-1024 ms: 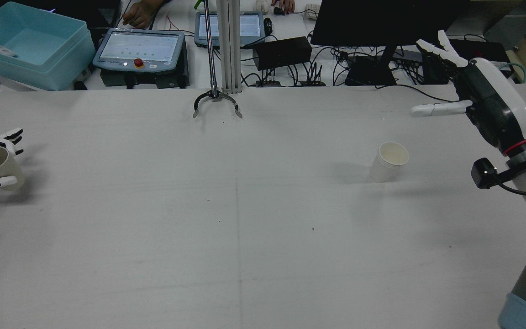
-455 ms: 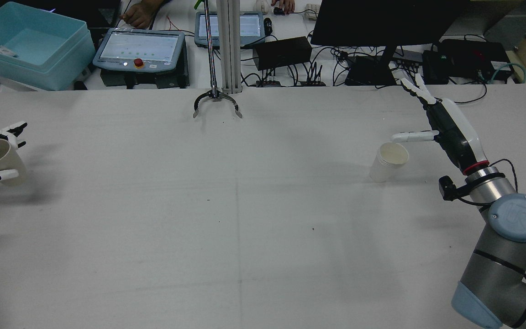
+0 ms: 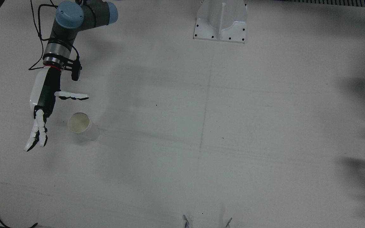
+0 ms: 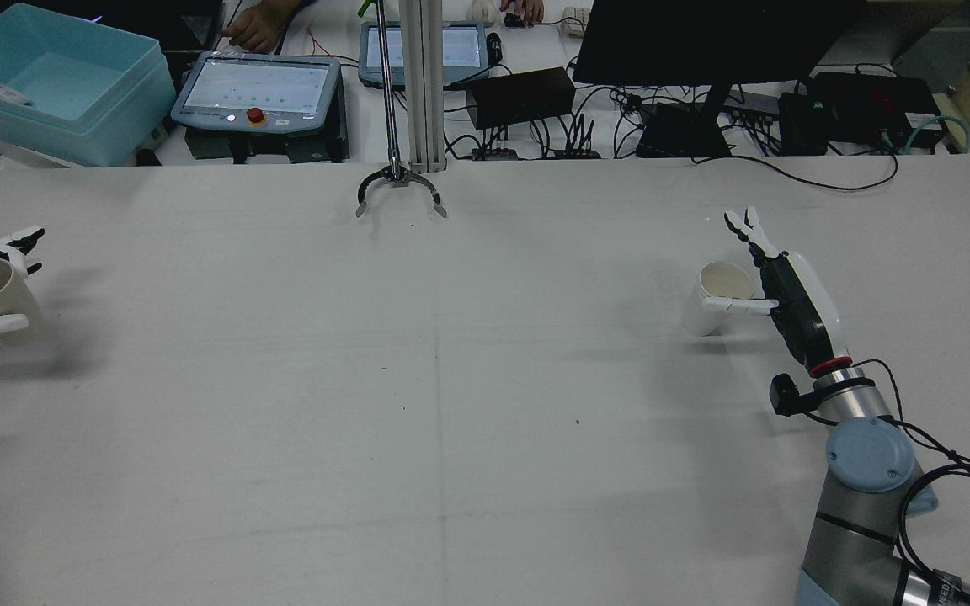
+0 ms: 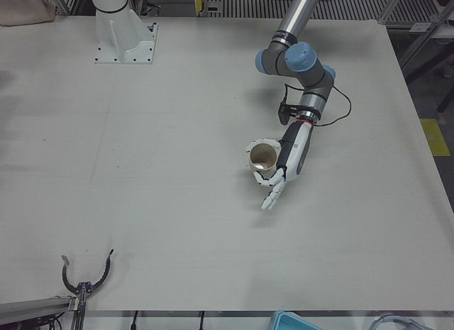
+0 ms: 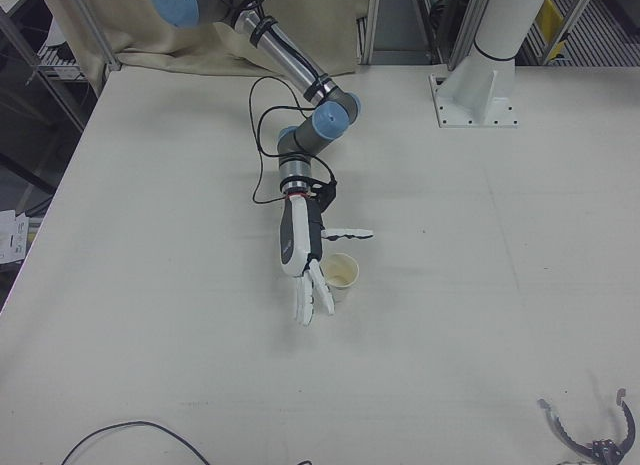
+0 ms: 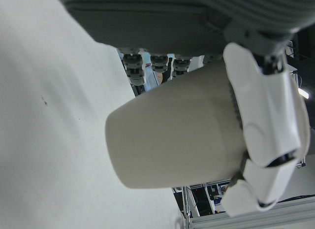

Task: Pour water
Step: 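Move the right hand toward the white paper cup, then close the right hand fingers around the white paper cup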

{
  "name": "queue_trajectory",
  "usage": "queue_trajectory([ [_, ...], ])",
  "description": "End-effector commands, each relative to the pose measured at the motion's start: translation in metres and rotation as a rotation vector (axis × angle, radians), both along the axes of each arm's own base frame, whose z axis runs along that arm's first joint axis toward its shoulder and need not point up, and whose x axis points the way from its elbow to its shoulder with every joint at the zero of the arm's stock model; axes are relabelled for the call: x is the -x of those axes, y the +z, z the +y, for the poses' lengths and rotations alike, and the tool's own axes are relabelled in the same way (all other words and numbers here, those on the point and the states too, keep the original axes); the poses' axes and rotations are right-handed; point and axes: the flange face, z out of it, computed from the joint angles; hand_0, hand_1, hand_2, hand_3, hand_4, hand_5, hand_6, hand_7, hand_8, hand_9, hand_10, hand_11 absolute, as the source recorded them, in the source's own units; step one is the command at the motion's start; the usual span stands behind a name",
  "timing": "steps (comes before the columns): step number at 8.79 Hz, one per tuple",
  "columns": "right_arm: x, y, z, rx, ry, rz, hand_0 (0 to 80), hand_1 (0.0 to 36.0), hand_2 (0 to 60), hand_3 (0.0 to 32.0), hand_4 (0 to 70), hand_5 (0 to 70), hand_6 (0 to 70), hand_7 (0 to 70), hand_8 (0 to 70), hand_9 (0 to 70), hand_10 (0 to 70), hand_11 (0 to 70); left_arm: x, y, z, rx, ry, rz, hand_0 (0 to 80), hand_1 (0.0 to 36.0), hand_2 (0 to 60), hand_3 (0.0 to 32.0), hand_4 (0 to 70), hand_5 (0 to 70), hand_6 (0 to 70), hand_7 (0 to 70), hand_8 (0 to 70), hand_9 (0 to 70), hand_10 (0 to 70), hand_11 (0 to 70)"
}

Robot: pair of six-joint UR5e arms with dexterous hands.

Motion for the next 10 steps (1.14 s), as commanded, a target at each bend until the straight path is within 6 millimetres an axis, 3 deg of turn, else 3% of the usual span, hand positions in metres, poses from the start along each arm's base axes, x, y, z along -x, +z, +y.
queue_trajectory([
  [1, 0.011, 0.010, 0.009, 0.012, 0.000, -0.077, 45.2, 11.0, 5.2, 0.0, 0.1, 0.5, 0.0, 0.0, 0.0, 0.0, 0.0, 0.0, 0.005, 0.001, 0.005, 0.008, -0.001, 0.005, 48.7, 36.0, 60.0, 0.0, 32.7, 70.0, 6.4, 10.1, 4.5, 7.7, 7.9, 14.3],
  [4, 0.016, 0.001, 0.005, -0.012, 0.043, -0.162, 44.6, 10.8, 5.8, 0.0, 0.7, 1.2, 0.0, 0.0, 0.0, 0.0, 0.0, 0.0, 0.009, 0.003, 0.012, 0.011, -0.001, 0.002, 48.8, 36.0, 60.0, 0.0, 32.4, 70.0, 6.2, 9.7, 4.3, 7.5, 7.9, 14.4],
  [5, 0.013, 0.005, 0.005, -0.008, 0.055, -0.159, 44.7, 11.0, 6.2, 0.0, 1.0, 1.7, 0.0, 0.0, 0.0, 0.0, 0.0, 0.0, 0.010, 0.003, 0.012, 0.012, -0.001, 0.002, 48.8, 36.0, 60.0, 0.0, 32.4, 70.0, 6.3, 9.8, 4.4, 7.5, 8.0, 14.5],
  [8, 0.013, 0.044, 0.009, 0.036, 0.062, -0.085, 44.8, 11.1, 6.6, 0.0, 1.4, 2.0, 0.0, 0.0, 0.0, 0.0, 0.0, 0.0, 0.010, 0.002, 0.012, 0.010, -0.001, 0.003, 48.9, 36.0, 60.0, 0.0, 32.4, 70.0, 6.4, 10.0, 4.5, 7.7, 8.0, 14.6],
  [10, 0.021, 0.037, 0.008, 0.030, 0.054, -0.091, 44.5, 11.0, 7.0, 0.0, 1.7, 1.9, 0.0, 0.0, 0.0, 0.0, 0.0, 0.0, 0.011, 0.004, 0.014, 0.014, -0.001, 0.000, 49.0, 36.0, 60.0, 0.0, 32.1, 70.0, 6.2, 9.6, 4.4, 7.5, 8.0, 14.6],
])
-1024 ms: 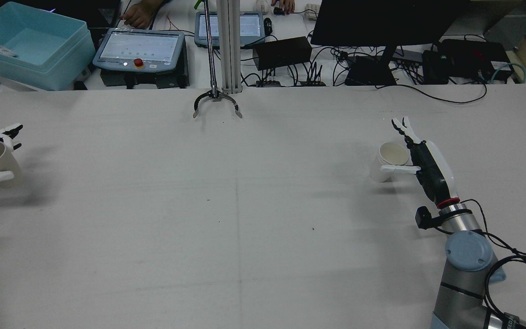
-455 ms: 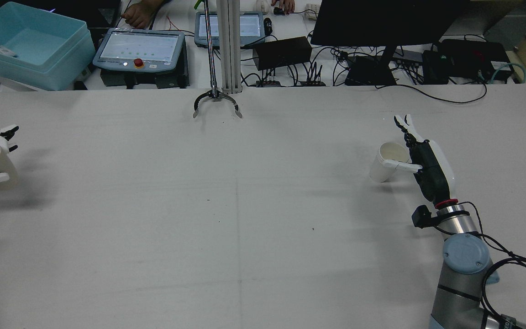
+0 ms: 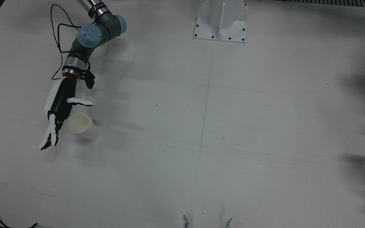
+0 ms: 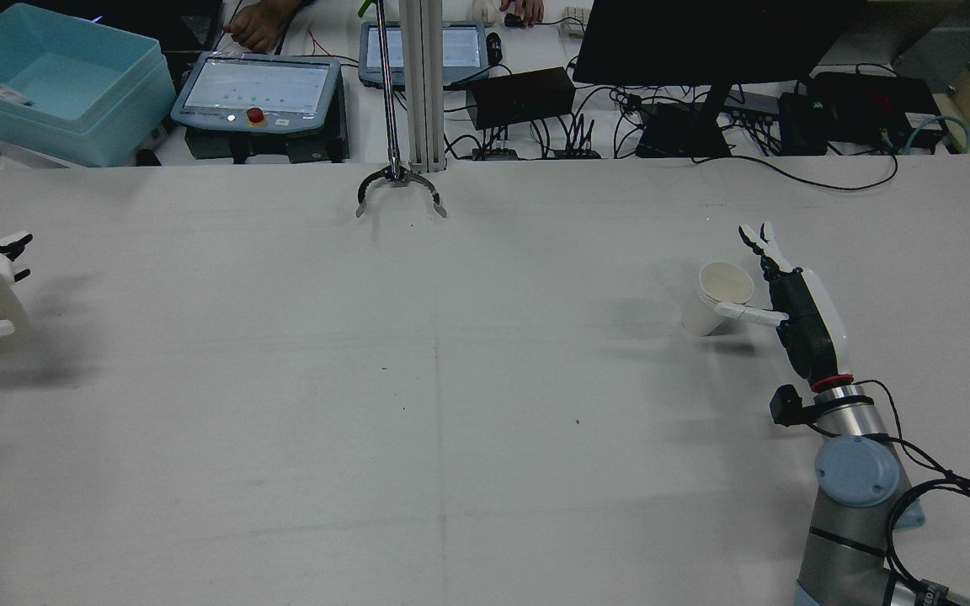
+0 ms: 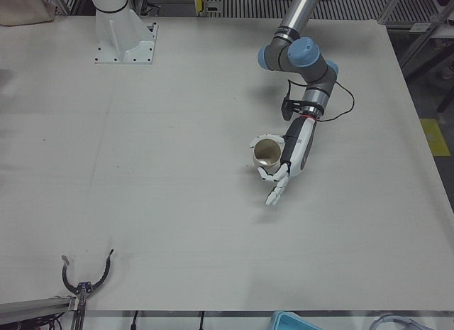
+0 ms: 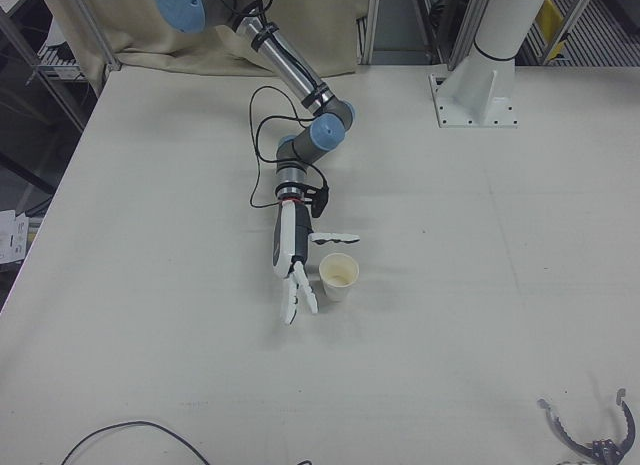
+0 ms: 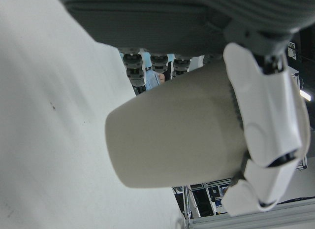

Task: Pour water
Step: 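Close the right hand fingers around the white paper cup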

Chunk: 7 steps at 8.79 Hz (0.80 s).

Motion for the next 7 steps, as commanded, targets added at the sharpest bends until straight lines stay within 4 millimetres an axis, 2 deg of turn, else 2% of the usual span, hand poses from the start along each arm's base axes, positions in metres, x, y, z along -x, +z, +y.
queue_trajectory([
  [1, 0.010, -0.002, -0.001, -0.001, -0.008, 0.004, 44.7, 11.1, 7.2, 0.0, 2.1, 1.9, 0.0, 0.0, 0.0, 0.0, 0.0, 0.0, 0.002, 0.000, 0.002, 0.001, 0.000, -0.001, 49.1, 36.0, 60.0, 0.0, 32.3, 70.0, 6.4, 9.8, 4.4, 7.5, 8.0, 14.6],
  [3, 0.020, 0.002, -0.003, 0.006, -0.016, 0.018, 44.7, 11.0, 7.2, 0.0, 2.5, 2.1, 0.0, 0.0, 0.0, 0.0, 0.0, 0.0, 0.005, 0.003, 0.004, 0.006, -0.004, -0.004, 48.8, 36.0, 60.0, 0.0, 31.8, 70.0, 6.2, 9.5, 4.3, 7.4, 8.0, 14.5],
  [5, 0.033, -0.010, -0.008, -0.005, -0.017, 0.002, 44.7, 11.0, 7.4, 0.0, 3.3, 2.0, 0.0, 0.0, 0.0, 0.0, 0.0, 0.2, 0.006, 0.005, 0.006, 0.008, -0.004, -0.006, 48.7, 36.0, 60.0, 0.0, 31.5, 70.0, 6.2, 9.5, 4.5, 7.6, 8.1, 14.6],
  [7, 0.036, -0.013, -0.009, -0.007, -0.020, 0.004, 44.7, 11.0, 7.7, 0.0, 3.7, 2.2, 0.0, 0.0, 0.1, 0.0, 0.0, 0.4, 0.006, 0.005, 0.006, 0.009, -0.004, -0.007, 48.7, 36.0, 60.0, 0.0, 31.4, 70.0, 6.1, 9.1, 4.4, 7.5, 8.0, 14.6],
])
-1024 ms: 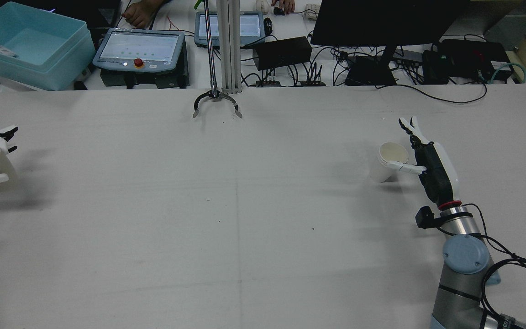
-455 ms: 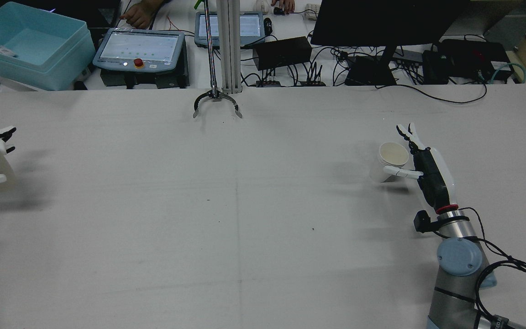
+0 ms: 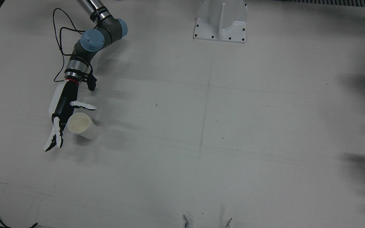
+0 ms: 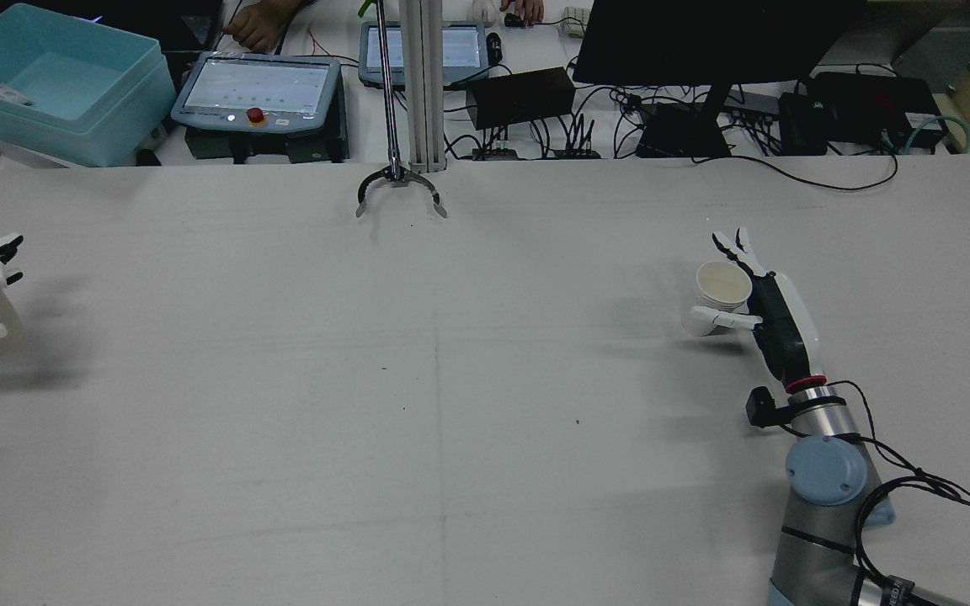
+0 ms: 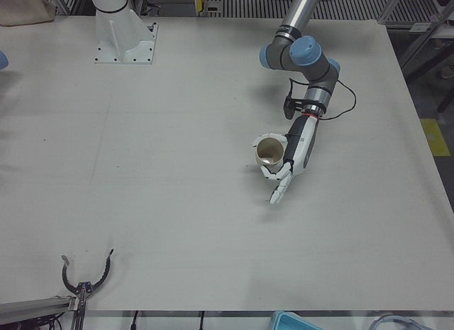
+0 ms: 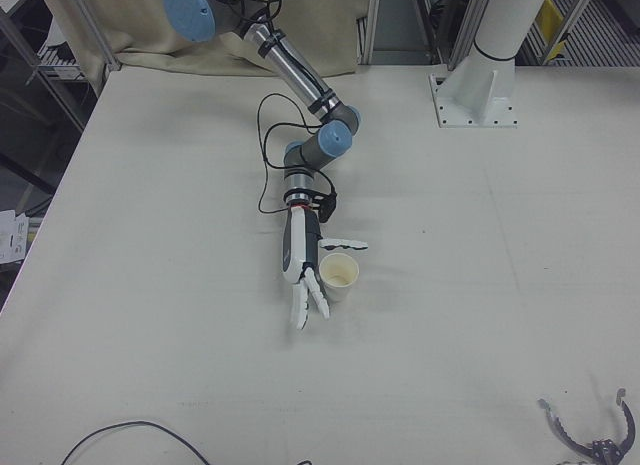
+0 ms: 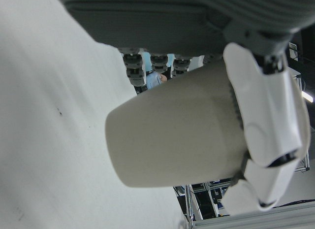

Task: Pour water
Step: 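Close the right hand fingers around the white paper cup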

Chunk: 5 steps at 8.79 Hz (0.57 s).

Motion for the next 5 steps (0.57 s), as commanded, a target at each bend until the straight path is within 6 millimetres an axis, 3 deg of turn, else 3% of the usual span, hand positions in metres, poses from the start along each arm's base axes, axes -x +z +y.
queue_trajectory([
  [1, 0.0082, -0.0047, 0.0006, -0.003, -0.008, 0.000, 44.7, 11.0, 8.3, 0.0, 4.7, 2.6, 0.0, 0.0, 0.4, 0.0, 0.0, 0.3, -0.0003, 0.0018, 0.0009, 0.003, 0.003, -0.002, 48.4, 36.0, 60.0, 0.0, 31.2, 70.0, 6.2, 9.2, 4.5, 7.6, 8.1, 14.6],
  [2, 0.0096, -0.0047, 0.0017, -0.003, -0.011, 0.000, 45.4, 11.6, 9.5, 0.0, 5.9, 4.4, 1.5, 4.4, 1.2, 1.0, 0.3, 1.4, 0.0005, 0.0026, 0.0008, 0.004, 0.001, -0.003, 48.6, 36.0, 60.0, 0.0, 31.3, 70.0, 6.3, 9.3, 4.5, 7.6, 8.1, 14.6],
  [3, 0.0108, -0.0055, 0.0019, -0.004, -0.011, 0.000, 45.6, 11.5, 13.2, 0.0, 9.7, 15.7, 9.1, 24.5, 8.7, 15.8, 5.7, 9.3, 0.0005, 0.0026, 0.0008, 0.004, 0.001, -0.003, 48.5, 36.0, 60.0, 0.0, 31.0, 70.0, 6.2, 9.2, 4.5, 7.5, 8.1, 14.7],
  [4, 0.0151, -0.0105, 0.0004, -0.009, -0.013, -0.007, 45.5, 10.7, 17.6, 0.0, 14.6, 37.4, 19.9, 47.8, 24.7, 40.5, 13.5, 20.3, 0.0005, 0.0026, 0.0008, 0.004, 0.001, -0.003, 48.4, 36.0, 60.0, 0.0, 30.8, 70.0, 6.1, 9.0, 4.4, 7.4, 8.1, 14.6],
  [5, 0.0176, -0.0129, 0.0000, -0.010, -0.014, -0.010, 45.6, 10.3, 21.7, 0.0, 18.7, 53.5, 31.1, 66.3, 39.6, 59.2, 20.1, 29.6, 0.0010, 0.0033, 0.0015, 0.005, 0.001, -0.004, 48.5, 36.0, 60.0, 0.0, 30.8, 70.0, 6.1, 8.8, 4.4, 7.4, 8.0, 14.6],
])
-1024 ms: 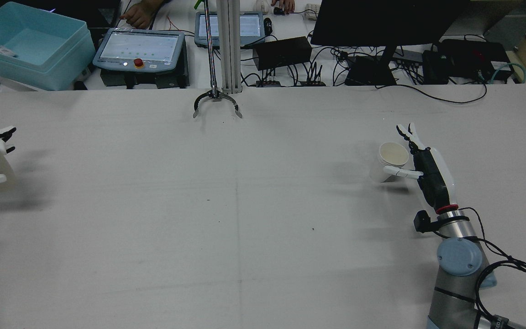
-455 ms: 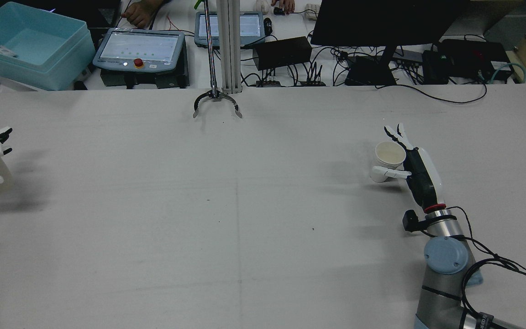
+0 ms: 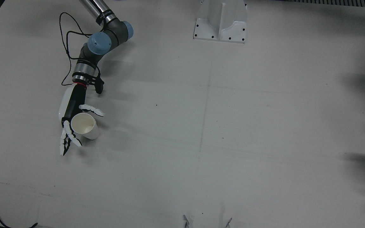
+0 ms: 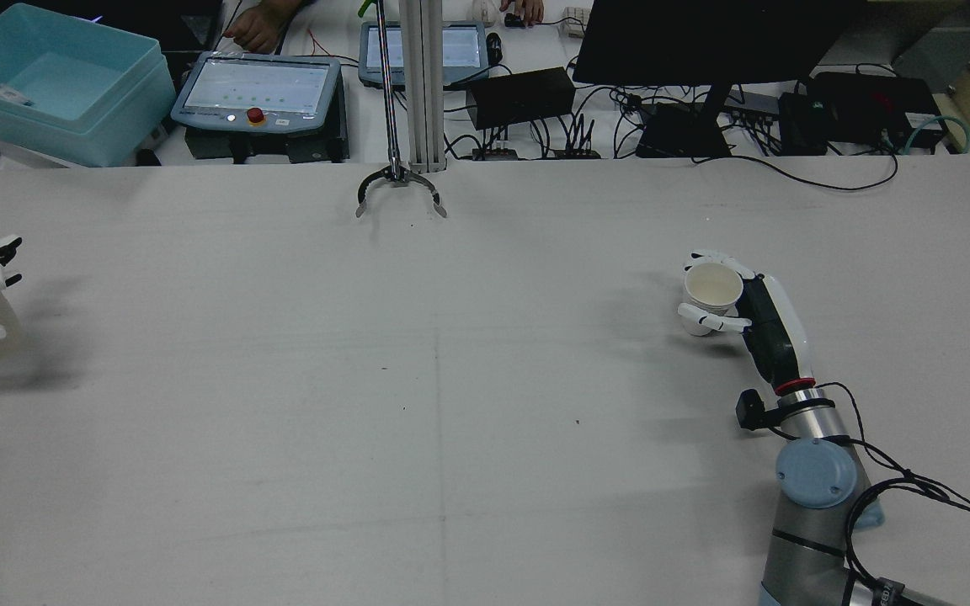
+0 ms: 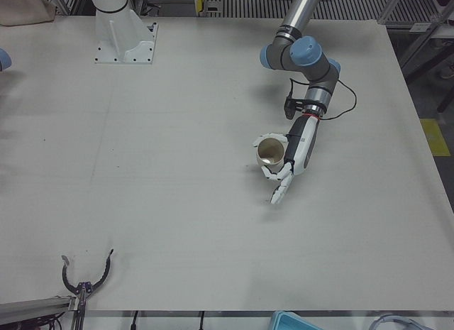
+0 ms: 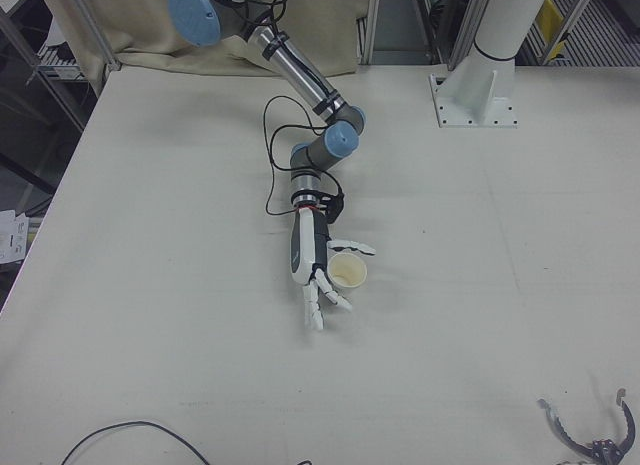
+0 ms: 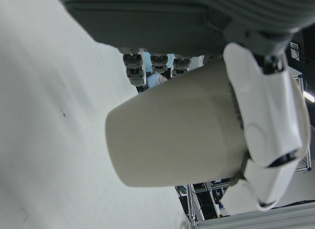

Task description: Pour water

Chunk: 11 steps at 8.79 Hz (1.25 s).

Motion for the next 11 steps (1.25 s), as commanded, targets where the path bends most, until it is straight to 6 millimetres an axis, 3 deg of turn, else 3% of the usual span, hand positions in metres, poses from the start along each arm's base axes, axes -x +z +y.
queue_trajectory([
  [1, 0.007, -0.007, -0.002, -0.006, -0.003, -0.009, 46.9, 13.1, 28.1, 0.0, 21.3, 58.3, 37.4, 70.0, 46.8, 69.0, 24.1, 35.6, 0.001, 0.001, 0.001, 0.002, 0.000, -0.001, 48.5, 36.0, 60.0, 0.0, 30.8, 70.0, 6.1, 8.9, 4.4, 7.5, 8.1, 14.6],
  [2, 0.007, -0.009, -0.002, -0.007, -0.003, -0.012, 47.3, 15.7, 37.9, 0.0, 23.7, 61.3, 40.7, 70.0, 50.1, 70.0, 26.0, 38.4, 0.002, 0.003, 0.002, 0.004, 0.000, -0.003, 48.7, 36.0, 60.0, 0.0, 30.8, 70.0, 6.1, 8.9, 4.4, 7.5, 8.1, 14.7],
  [3, 0.009, -0.012, -0.003, -0.010, -0.003, -0.020, 47.4, 16.7, 42.0, 0.0, 24.1, 61.1, 40.8, 70.0, 50.1, 70.0, 26.0, 38.4, 0.002, 0.003, 0.003, 0.003, 0.000, -0.002, 48.6, 36.0, 60.0, 0.0, 30.7, 70.0, 6.0, 8.5, 4.4, 7.4, 8.2, 14.8],
  [4, 0.012, -0.022, -0.005, -0.019, -0.003, -0.036, 47.6, 17.2, 41.8, 0.0, 23.6, 60.1, 39.5, 70.0, 48.7, 70.0, 24.9, 36.9, 0.002, 0.000, 0.002, -0.002, 0.000, 0.002, 48.7, 36.0, 60.0, 0.0, 30.6, 70.0, 5.9, 8.4, 4.4, 7.4, 8.1, 14.7],
  [5, 0.014, -0.040, -0.007, -0.035, -0.003, -0.064, 48.2, 18.1, 41.3, 0.0, 23.0, 59.9, 38.3, 70.0, 46.9, 68.2, 23.4, 34.8, -0.001, -0.014, 0.000, -0.027, 0.005, 0.014, 48.9, 36.0, 60.0, 0.0, 31.2, 70.0, 6.0, 8.7, 4.3, 7.3, 8.1, 14.6],
  [7, 0.001, -0.066, -0.017, -0.064, 0.020, -0.103, 49.8, 19.7, 39.0, 0.0, 22.3, 60.7, 37.1, 69.7, 44.2, 64.2, 21.2, 31.9, -0.022, -0.060, -0.016, -0.066, 0.022, 0.030, 49.3, 36.0, 60.0, 0.0, 34.2, 70.0, 6.9, 10.3, 4.4, 7.4, 8.1, 14.6],
  [9, -0.013, -0.082, -0.026, -0.084, 0.042, -0.111, 51.1, 20.9, 37.6, 0.0, 21.5, 61.1, 36.1, 67.5, 41.8, 60.7, 19.6, 29.9, -0.088, -0.140, -0.055, -0.108, 0.112, 0.053, 49.3, 36.0, 60.0, 0.0, 35.4, 70.0, 7.3, 10.9, 4.4, 7.4, 8.0, 14.5],
  [11, -0.033, -0.112, -0.027, -0.089, 0.060, -0.080, 52.1, 22.2, 37.4, 0.0, 20.5, 62.0, 35.5, 66.2, 39.9, 57.9, 18.3, 28.2, -0.177, -0.232, -0.065, -0.160, 0.209, 0.063, 48.7, 36.0, 60.0, 0.0, 35.3, 70.0, 7.2, 10.6, 4.3, 7.3, 8.1, 14.5],
])
